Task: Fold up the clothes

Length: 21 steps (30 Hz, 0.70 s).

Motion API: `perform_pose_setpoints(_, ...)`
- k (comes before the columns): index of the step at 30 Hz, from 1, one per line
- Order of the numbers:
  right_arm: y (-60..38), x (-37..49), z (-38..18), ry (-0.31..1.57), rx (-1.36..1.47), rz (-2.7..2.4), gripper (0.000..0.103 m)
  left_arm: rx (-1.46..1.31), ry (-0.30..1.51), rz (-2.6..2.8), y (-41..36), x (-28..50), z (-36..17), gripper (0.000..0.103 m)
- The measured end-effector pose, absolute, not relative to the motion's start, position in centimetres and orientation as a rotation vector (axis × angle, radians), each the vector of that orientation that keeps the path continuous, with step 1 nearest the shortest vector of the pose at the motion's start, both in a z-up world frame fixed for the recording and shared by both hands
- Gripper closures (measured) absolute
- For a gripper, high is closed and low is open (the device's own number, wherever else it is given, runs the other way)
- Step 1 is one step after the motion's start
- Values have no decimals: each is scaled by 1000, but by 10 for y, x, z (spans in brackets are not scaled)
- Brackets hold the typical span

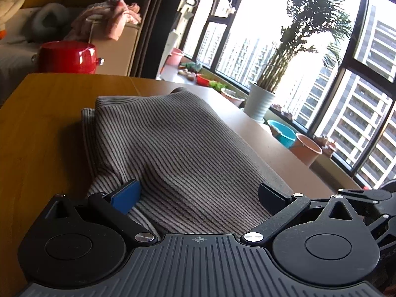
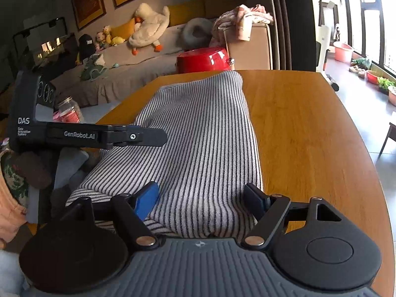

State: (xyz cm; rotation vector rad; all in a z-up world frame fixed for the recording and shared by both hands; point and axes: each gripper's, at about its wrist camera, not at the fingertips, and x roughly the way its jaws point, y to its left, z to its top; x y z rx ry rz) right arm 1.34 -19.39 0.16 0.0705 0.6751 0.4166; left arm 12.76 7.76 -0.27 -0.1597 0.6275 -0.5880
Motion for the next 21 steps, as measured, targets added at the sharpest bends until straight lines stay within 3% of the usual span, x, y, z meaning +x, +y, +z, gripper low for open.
perform_pose_setpoints(10, -195, 4, 10, 634, 35, 425, 27, -149, 628, -576, 75, 130, -4, 0)
perform_pose_setpoints(13, -194, 1, 18, 599, 0, 434, 39, -148, 628, -576, 75, 129, -5, 0)
perform_pose_setpoints(21, -201, 0, 5, 643, 74, 447, 40, -155, 626, -578, 75, 128, -5, 0)
